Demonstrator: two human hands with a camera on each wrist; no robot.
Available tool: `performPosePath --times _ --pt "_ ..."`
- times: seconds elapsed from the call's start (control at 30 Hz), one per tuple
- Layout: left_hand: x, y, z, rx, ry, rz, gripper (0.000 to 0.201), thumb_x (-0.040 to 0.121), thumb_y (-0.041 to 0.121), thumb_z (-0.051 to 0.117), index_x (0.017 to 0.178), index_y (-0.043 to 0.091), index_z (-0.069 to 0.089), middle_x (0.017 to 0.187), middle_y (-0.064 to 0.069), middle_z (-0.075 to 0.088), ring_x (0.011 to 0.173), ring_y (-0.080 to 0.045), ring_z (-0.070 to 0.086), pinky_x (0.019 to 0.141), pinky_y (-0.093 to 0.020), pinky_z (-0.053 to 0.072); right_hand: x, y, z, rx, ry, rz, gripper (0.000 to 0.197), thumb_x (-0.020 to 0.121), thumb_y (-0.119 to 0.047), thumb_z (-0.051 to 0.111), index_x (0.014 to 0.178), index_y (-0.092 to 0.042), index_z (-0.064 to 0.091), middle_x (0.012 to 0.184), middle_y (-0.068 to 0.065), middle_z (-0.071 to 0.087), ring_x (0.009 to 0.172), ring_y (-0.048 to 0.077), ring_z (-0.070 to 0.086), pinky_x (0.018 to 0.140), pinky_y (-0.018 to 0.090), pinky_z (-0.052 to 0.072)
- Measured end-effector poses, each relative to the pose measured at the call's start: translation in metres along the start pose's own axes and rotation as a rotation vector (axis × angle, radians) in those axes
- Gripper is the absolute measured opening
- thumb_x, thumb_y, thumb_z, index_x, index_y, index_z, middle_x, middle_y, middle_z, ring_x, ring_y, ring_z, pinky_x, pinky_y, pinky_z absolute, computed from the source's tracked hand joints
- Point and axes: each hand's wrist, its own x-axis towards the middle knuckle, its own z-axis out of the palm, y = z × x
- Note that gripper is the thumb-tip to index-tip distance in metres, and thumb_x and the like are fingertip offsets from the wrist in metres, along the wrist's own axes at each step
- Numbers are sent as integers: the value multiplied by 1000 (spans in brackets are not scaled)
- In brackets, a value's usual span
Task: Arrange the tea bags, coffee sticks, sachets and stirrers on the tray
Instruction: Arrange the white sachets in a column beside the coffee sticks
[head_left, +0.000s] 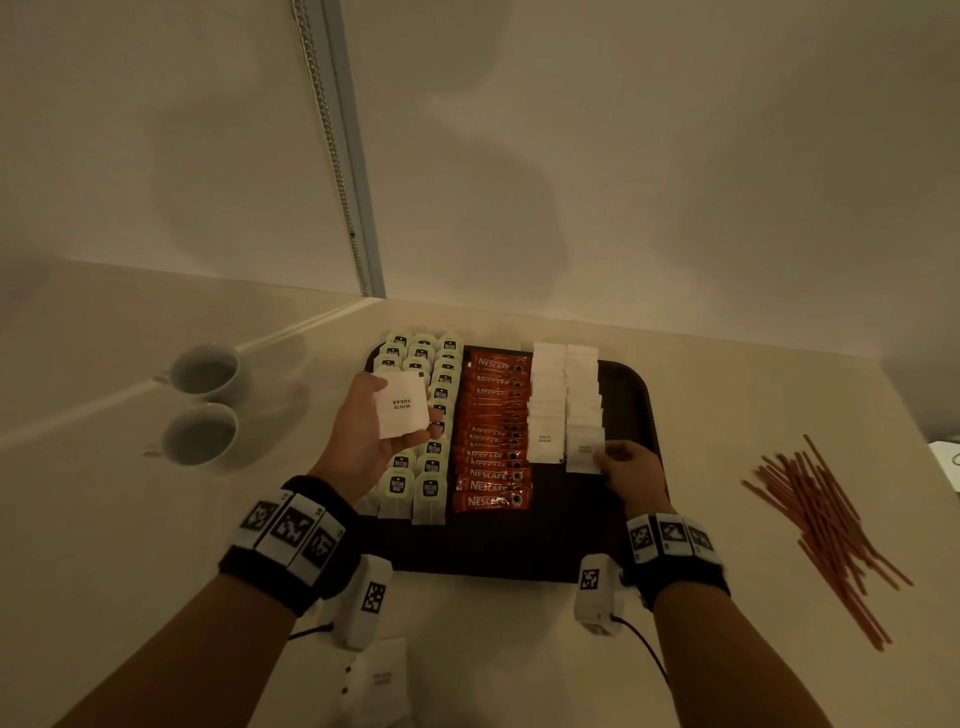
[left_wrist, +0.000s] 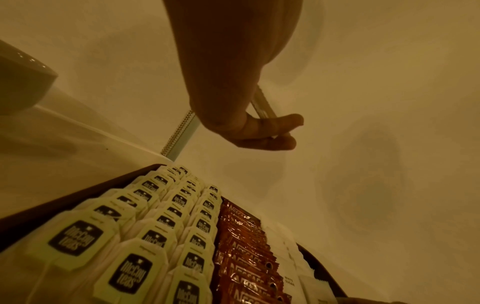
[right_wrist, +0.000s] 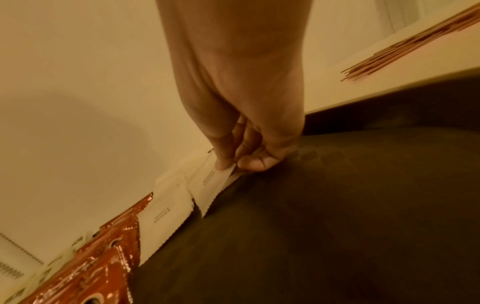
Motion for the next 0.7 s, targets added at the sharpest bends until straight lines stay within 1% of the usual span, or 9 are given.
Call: performPosePath --times 0.1,0.2,0.3,0.37,0.43,0.5,0.57,0.63,0.7 --pt "1 -1 1 -33 15 18 47 96 24 27 129 -6 43 93 -24 57 66 -31 65 46 -26 53 3 -2 3 -55 54 -24 21 87 -19 64 106 -10 65 109 9 65 102 24 59 95 41 48" --pt "1 -3 2 -66 8 32 45 96 20 26 129 -5 42 93 -22 57 69 -32 65 48 -27 54 2 -7 5 -125 85 -44 21 86 -17 65 104 -6 64 108 10 64 104 25 57 92 35 45" --pt "2 -3 2 -87 -14 32 39 95 18 26 125 -2 43 91 -20 60 67 -29 69 54 -31 58 0 -11 8 -157 116 -52 20 85 -16 66 100 -3 62 106 14 64 102 27 57 87 32 43" --pt "3 -3 2 -91 -29 27 38 95 15 27 123 -2 44 88 -20 64 68 -30 70 58 -33 60 -2 -14 8 -174 126 -55 21 84 -15 66 100 -2 59 104 15 63 100 27 57 83 31 43" --pt "2 -2 3 -73 -55 7 36 96 14 27 122 -4 45 84 -20 68 69 -32 70 57 -32 59 -6 -20 8 -180 142 -99 24 84 -15 66 101 -2 56 101 14 61 97 27 58 76 29 42" --pt "0 -1 6 -48 -82 -22 34 98 12 29 123 -3 46 90 -24 67 70 -33 71 53 -29 58 -15 -37 9 -124 135 -209 25 86 -18 65 104 -5 55 96 8 60 90 21 59 70 24 42" --pt "-2 0 10 -13 -90 -53 26 99 10 32 116 2 50 91 -24 67 68 -32 71 50 -26 56 -33 -67 13 -9 33 -346 22 88 -24 64 103 -10 57 91 -2 58 82 11 57 65 16 42" --pt "-3 -1 14 47 -103 -61 18 99 9 36 107 8 53 89 -21 69 68 -31 71 51 -25 56 -57 -102 18 70 -167 -499 18 89 -29 61 103 -17 60 94 -8 60 84 5 56 68 12 43" --pt "-5 -5 16 133 -133 -42 14 99 11 42 106 9 54 94 -19 68 68 -28 71 52 -23 56 -77 -130 25 52 -360 -623 21 89 -34 60 107 -23 62 100 -10 62 89 1 57 71 11 46"
